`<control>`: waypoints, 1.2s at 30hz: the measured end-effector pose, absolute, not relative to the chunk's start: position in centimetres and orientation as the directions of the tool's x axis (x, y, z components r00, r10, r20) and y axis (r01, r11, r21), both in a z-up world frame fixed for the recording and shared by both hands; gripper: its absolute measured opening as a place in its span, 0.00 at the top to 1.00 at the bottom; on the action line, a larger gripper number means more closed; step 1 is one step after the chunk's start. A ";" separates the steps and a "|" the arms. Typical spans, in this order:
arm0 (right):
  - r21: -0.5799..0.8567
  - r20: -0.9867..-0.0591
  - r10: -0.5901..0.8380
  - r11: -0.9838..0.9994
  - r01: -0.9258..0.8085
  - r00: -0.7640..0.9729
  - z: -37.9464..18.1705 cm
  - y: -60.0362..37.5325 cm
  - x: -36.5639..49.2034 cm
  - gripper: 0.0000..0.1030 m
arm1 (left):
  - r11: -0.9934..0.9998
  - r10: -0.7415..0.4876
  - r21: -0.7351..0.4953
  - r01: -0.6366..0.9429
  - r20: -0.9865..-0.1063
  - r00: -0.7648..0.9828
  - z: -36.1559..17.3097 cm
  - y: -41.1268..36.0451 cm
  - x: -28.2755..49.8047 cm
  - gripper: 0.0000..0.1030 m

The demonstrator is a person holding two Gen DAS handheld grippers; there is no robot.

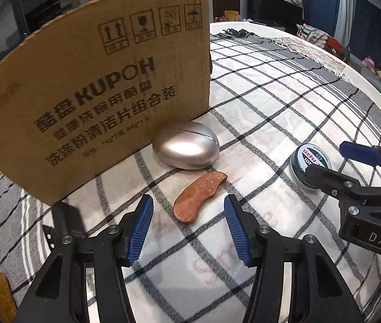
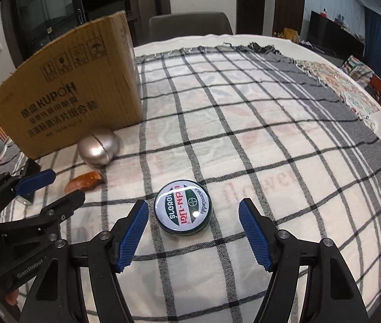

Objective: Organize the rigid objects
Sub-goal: 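Grasp the green round tin with the right tool while the left tool grasps the wooden comb, then lift the tin and comb and carry both over the box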

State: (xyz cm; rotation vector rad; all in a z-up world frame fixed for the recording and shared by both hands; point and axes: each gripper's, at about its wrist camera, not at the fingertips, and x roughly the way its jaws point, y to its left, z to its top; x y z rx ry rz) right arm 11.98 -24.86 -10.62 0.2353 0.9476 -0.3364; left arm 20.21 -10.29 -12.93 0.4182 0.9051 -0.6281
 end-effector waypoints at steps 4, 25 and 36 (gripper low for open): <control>0.071 -0.832 -0.157 0.921 0.382 0.532 -11.2 -25.1 12.2 0.31 | 0.748 -0.325 0.069 0.660 -0.828 0.456 -13.4 -10.8 20.7 0.48; 0.122 -0.819 -0.097 0.933 0.338 0.565 -12.4 -24.9 12.7 0.49 | 0.802 -0.376 -0.051 0.595 -0.817 0.438 -14.0 -10.5 20.6 0.78; 0.152 -0.786 -0.067 0.943 0.297 0.615 -10.7 -24.6 12.1 0.49 | 0.829 -0.417 -0.116 0.547 -0.779 0.468 -12.2 -9.4 19.3 0.78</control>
